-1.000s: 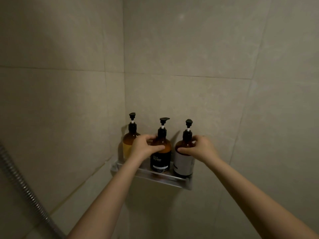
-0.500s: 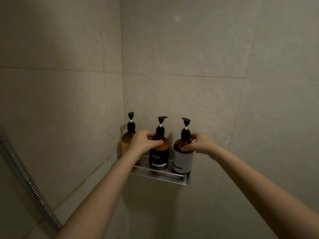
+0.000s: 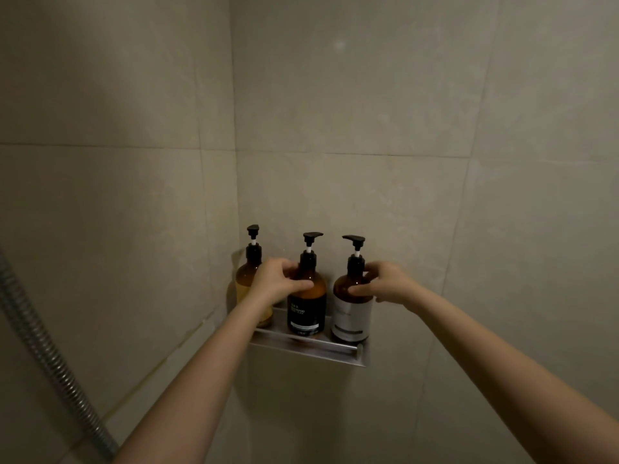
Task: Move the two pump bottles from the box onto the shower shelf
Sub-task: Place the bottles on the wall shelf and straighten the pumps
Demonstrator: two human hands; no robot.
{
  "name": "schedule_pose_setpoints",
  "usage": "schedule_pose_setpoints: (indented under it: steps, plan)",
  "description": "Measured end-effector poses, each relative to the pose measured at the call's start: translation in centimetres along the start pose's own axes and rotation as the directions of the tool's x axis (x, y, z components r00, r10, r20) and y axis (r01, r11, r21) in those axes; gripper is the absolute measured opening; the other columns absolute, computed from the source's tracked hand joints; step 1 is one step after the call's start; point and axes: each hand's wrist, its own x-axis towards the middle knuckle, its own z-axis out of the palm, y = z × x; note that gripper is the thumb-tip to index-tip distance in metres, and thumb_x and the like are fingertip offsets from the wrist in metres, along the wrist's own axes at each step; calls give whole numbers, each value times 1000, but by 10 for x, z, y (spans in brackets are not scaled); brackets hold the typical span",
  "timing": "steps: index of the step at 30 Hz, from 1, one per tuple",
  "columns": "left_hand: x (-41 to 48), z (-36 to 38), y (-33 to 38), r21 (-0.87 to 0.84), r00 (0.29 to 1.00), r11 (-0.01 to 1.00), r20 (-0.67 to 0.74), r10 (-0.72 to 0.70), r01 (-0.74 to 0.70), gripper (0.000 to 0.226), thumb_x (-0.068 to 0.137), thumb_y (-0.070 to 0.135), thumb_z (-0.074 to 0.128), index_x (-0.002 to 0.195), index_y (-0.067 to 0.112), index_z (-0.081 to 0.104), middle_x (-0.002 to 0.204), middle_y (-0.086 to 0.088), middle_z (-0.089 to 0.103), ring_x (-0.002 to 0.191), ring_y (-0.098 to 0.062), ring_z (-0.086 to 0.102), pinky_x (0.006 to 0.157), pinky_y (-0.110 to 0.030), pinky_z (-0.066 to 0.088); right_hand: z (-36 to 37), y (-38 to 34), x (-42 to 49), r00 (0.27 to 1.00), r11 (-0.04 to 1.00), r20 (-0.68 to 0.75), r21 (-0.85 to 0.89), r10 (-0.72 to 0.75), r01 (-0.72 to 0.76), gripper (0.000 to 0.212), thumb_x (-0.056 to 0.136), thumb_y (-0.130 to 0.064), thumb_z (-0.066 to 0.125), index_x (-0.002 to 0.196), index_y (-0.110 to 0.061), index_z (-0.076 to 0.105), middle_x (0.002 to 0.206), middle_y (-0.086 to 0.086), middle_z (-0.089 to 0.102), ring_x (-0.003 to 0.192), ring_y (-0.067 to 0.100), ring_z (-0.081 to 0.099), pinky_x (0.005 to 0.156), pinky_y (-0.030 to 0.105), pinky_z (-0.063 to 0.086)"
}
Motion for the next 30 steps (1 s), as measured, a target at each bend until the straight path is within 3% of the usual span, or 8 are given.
schedule_pose_setpoints:
  steps: [3,5,9,12,14,16,21,30]
  plan:
    - [0,1,1,16,1000,1000,2,19,-19,58,71,29,78,122,9,58,122,-7,63,112,-20,58,89,-31,48,-4,1,1,998,1000,59,21,-23,22,54,80,-24,71,129,-12,52,122,7,61,80,9,57,56,17,46]
    - [-1,1,2,28,1000,999,-6,21,-21,60,70,31,78,122,9,58,122,-7,63,111,-19,59,86,-28,47,-5,1,0,998,1000,65,16,-20,19,50,81,-23,69,127,-12,53,124,8,60,85,13,57,58,19,47]
    - [-5,0,3,28,998,999,-53,19,-17,69,66,42,78,124,10,57,122,-5,63,108,-18,60,78,-23,46,-1,0,-3,999,999,-36,51,17,-15,70,76,-44,71,133,-9,48,128,11,58,101,23,59,55,21,46]
    - [-4,0,2,75,997,997,-70,17,-12,69,63,43,80,121,11,59,117,-4,66,102,-17,61,74,-22,45,2,-2,-4,990,999,-136,-5,40,-41,77,68,-56,73,124,-8,54,111,7,63,82,16,61,53,23,49]
    - [-2,0,0,92,997,996,-73,18,-11,64,63,39,81,117,12,61,115,-4,66,103,-17,61,79,-25,48,3,-1,-1,988,998,-152,-46,26,-33,72,67,-52,76,121,-8,57,104,5,63,77,13,60,58,27,53]
    - [0,0,-2,96,998,995,-62,22,-16,59,65,37,80,115,12,63,115,-4,67,104,-18,61,84,-29,49,3,0,0,991,999,-131,-39,12,-17,68,69,-42,78,123,-7,57,111,9,65,85,17,62,67,31,56]
    - [0,0,-5,66,999,997,-39,32,-29,55,68,33,79,115,11,62,116,-6,66,106,-19,61,89,-34,50,2,2,-5,997,999,-76,53,-8,12,64,73,-34,78,126,-7,55,117,11,63,89,18,61,53,20,50]
    - [-5,4,-4,5,999,1000,-44,21,-21,55,71,29,77,120,13,59,120,-3,64,110,-18,59,84,-27,47,5,1,-7,995,997,-94,73,-16,23,62,74,-31,77,125,-5,55,115,13,64,89,19,60,56,21,51]
